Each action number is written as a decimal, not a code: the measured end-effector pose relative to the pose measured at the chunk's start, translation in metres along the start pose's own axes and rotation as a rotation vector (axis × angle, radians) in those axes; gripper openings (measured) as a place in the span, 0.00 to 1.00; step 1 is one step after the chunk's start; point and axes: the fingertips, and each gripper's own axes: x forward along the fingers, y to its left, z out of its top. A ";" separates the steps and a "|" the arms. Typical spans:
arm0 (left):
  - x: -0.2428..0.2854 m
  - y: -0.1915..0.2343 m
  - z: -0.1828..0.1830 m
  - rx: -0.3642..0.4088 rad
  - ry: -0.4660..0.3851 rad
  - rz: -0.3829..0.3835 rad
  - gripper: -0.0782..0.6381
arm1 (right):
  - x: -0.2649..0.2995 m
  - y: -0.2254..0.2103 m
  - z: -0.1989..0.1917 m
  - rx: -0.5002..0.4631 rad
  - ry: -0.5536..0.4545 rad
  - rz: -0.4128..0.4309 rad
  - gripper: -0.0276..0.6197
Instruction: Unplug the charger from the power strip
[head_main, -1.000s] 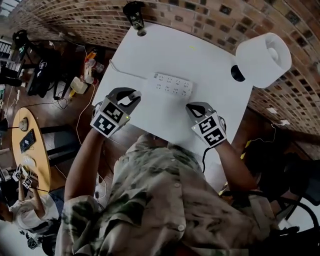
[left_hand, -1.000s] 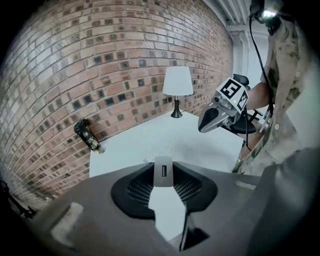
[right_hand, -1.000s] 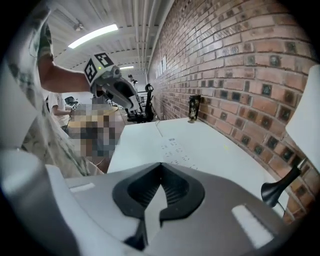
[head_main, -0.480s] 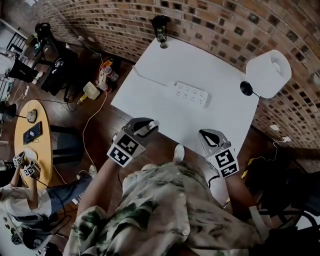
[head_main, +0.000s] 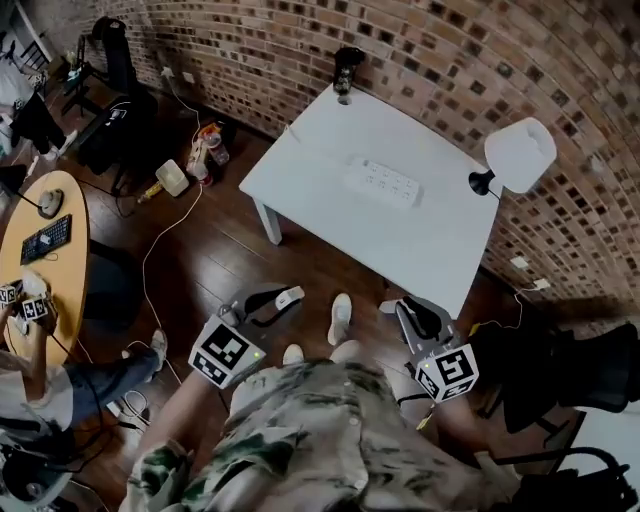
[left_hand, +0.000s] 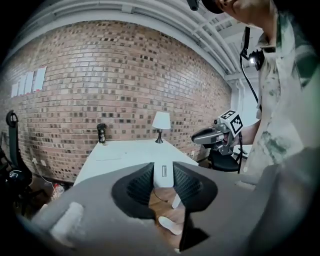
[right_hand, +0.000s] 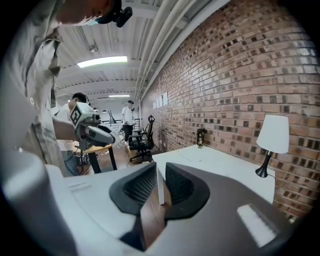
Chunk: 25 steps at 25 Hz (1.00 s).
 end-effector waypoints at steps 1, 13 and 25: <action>-0.009 -0.007 -0.005 -0.003 -0.005 -0.009 0.26 | -0.011 0.011 0.001 0.001 -0.001 -0.015 0.14; -0.045 -0.128 0.001 0.042 -0.074 -0.050 0.26 | -0.142 0.074 0.002 -0.044 -0.092 -0.029 0.14; -0.035 -0.328 0.008 0.034 -0.095 -0.012 0.26 | -0.325 0.090 -0.063 -0.041 -0.152 0.023 0.13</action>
